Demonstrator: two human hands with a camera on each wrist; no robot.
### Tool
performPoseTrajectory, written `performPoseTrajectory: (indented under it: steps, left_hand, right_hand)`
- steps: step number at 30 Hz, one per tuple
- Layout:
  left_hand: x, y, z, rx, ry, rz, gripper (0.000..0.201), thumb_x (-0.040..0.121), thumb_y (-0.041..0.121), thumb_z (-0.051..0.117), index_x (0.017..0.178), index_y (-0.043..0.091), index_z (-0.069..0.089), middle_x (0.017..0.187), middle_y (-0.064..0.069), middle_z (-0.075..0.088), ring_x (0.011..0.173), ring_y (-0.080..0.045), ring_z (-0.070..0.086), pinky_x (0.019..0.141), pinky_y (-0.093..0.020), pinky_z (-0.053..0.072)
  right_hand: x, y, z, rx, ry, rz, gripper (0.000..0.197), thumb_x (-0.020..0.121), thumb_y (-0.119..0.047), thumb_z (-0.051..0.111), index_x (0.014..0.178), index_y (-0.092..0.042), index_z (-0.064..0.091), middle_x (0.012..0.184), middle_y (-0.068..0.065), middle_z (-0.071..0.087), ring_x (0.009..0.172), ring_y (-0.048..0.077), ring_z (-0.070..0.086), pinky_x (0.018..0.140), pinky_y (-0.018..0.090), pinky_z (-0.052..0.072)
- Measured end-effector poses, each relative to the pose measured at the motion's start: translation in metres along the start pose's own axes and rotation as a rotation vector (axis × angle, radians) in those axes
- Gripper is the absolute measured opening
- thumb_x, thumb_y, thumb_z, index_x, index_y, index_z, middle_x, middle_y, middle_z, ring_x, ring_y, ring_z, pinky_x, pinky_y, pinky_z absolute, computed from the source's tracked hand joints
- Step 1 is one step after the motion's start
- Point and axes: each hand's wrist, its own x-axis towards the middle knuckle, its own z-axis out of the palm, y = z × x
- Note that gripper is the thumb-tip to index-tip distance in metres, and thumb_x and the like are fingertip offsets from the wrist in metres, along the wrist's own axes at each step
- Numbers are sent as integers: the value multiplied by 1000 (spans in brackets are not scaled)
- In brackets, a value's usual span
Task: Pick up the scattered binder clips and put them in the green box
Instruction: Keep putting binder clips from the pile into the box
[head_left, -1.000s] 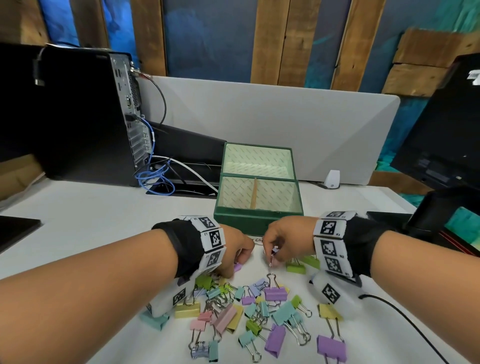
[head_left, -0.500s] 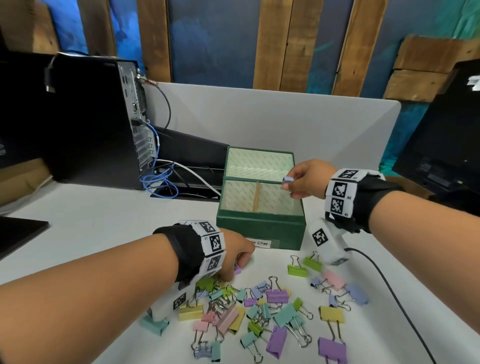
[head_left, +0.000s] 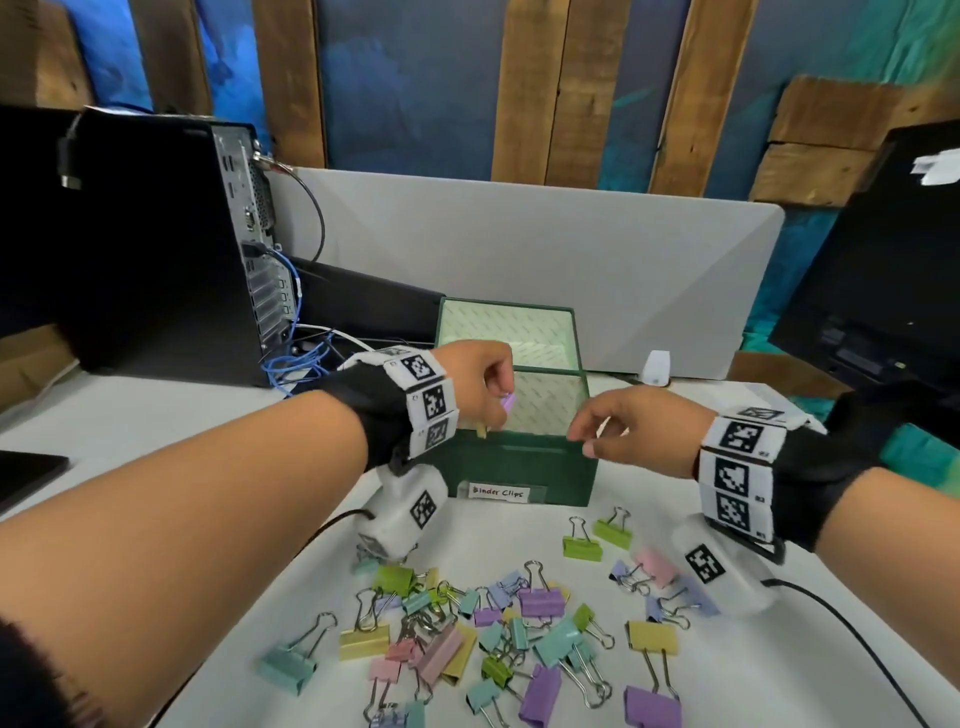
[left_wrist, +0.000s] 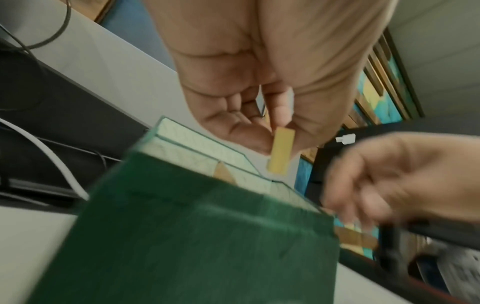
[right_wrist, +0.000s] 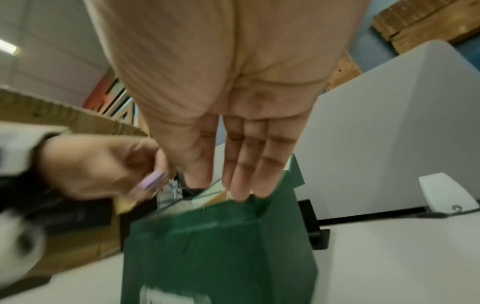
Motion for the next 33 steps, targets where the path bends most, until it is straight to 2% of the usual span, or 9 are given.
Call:
performPoseTrajectory:
  steps: [5, 8, 11, 14, 16, 20, 26, 30, 33]
  left_hand:
    - [36, 18, 8, -104, 157, -28, 21, 74, 11, 72, 89, 20, 62, 72, 12, 49, 73, -14, 51, 57, -18, 39]
    - [45, 19, 13, -97, 143, -48, 30, 77, 20, 74, 106, 18, 66, 83, 9, 54, 79, -12, 53, 65, -20, 42]
    - [36, 14, 11, -64, 140, -23, 27, 79, 22, 71, 106, 19, 67, 90, 6, 59, 78, -10, 55, 69, -17, 43]
    - [12, 9, 1, -20, 28, 4, 22, 79, 20, 70, 100, 24, 67, 89, 5, 65, 70, -6, 56, 76, -21, 48]
    - [-8, 4, -6, 67, -118, -25, 21, 78, 25, 71, 96, 31, 64, 86, 9, 65, 76, -13, 64, 81, -27, 52]
    - [-38, -14, -15, 263, -360, -149, 32, 78, 34, 72, 108, 29, 61, 99, -1, 70, 72, -18, 62, 66, -21, 49]
    - [-66, -48, -11, 421, -426, -240, 42, 81, 34, 68, 121, 28, 56, 109, 4, 63, 57, -3, 49, 54, -12, 37]
    - [-70, -61, 1, 497, -480, -183, 46, 86, 26, 62, 131, 32, 50, 120, 4, 54, 87, -8, 49, 68, -14, 37]
    - [-69, -64, 10, 505, -516, -156, 48, 87, 15, 58, 131, 34, 50, 132, 2, 51, 95, -8, 45, 73, -13, 36]
  right_hand:
    - [-13, 7, 12, -176, -283, -20, 21, 86, -21, 60, 104, -30, 67, 87, -17, 59, 82, 5, 56, 78, 19, 45]
    - [-14, 10, 14, -184, -298, -24, 23, 86, -20, 59, 106, -28, 66, 88, -16, 58, 83, 6, 54, 79, 19, 44]
    - [-14, 14, 16, -150, -283, -28, 23, 86, -19, 59, 106, -28, 66, 89, -14, 59, 83, 6, 54, 80, 19, 44]
    - [-13, 15, 21, -159, -279, -48, 25, 86, -16, 57, 105, -29, 67, 86, -16, 57, 74, 1, 52, 67, 10, 40]
    - [-12, 13, 27, -185, -300, -53, 26, 85, -17, 57, 103, -33, 67, 85, -17, 57, 66, -2, 49, 63, 9, 39]
    - [-10, 2, 36, -229, -381, -38, 30, 83, -21, 61, 108, -36, 64, 98, -14, 62, 76, 5, 54, 76, 21, 47]
    - [-13, -10, 48, -325, -431, -13, 35, 82, -26, 66, 116, -34, 59, 115, -5, 60, 87, 9, 52, 84, 26, 47]
    - [-15, -16, 52, -335, -421, -44, 26, 81, -24, 67, 107, -29, 63, 113, 0, 59, 85, 11, 51, 77, 25, 47]
    - [-17, -19, 56, -366, -429, -42, 23, 81, -23, 66, 104, -25, 62, 109, -2, 53, 88, 15, 52, 66, 22, 41]
